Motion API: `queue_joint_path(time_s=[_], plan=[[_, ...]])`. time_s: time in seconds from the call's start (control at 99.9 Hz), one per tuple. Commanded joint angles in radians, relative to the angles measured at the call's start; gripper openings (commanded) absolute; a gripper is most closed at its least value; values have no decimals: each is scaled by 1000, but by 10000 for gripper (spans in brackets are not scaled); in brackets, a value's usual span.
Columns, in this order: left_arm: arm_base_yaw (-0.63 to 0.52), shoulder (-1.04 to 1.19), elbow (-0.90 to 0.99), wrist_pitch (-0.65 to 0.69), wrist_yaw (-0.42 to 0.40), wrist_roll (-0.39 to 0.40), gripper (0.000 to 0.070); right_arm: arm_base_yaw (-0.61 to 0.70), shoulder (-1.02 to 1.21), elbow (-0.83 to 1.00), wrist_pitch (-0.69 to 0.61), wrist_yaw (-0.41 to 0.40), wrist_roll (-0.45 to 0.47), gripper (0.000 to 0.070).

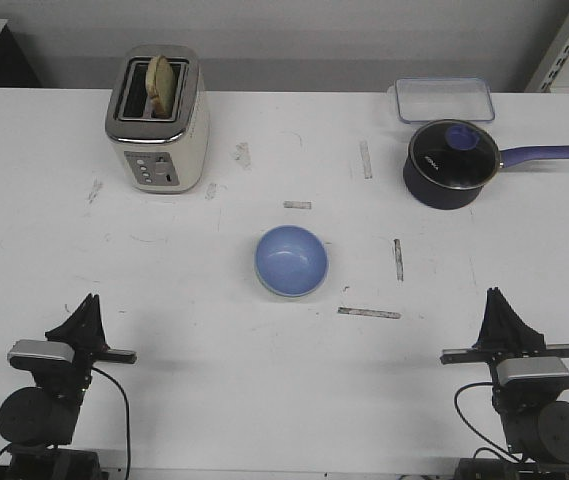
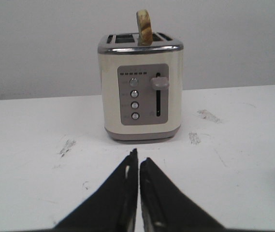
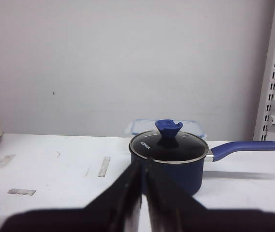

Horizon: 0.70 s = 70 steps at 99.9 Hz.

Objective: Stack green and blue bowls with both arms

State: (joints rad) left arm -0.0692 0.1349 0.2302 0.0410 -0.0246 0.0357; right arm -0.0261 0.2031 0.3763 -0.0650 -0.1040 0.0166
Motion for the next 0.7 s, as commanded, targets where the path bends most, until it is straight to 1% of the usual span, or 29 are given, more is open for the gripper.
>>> queue_joint_path(time_s=[0.0,0.33,0.581,0.691], plan=[[3,-22,-22,13,-2,6,1,0,-1,4,12,0,13,10],[5,-109,-126,12,-6,6,2,0,-1,4,12,0,13,10],[34,-132,-193,14,-6,5,2,0,-1,4,12,0,13,10],[38,-132,-218,36,-5,3,2,0,-1,4,12,0,13,10]])
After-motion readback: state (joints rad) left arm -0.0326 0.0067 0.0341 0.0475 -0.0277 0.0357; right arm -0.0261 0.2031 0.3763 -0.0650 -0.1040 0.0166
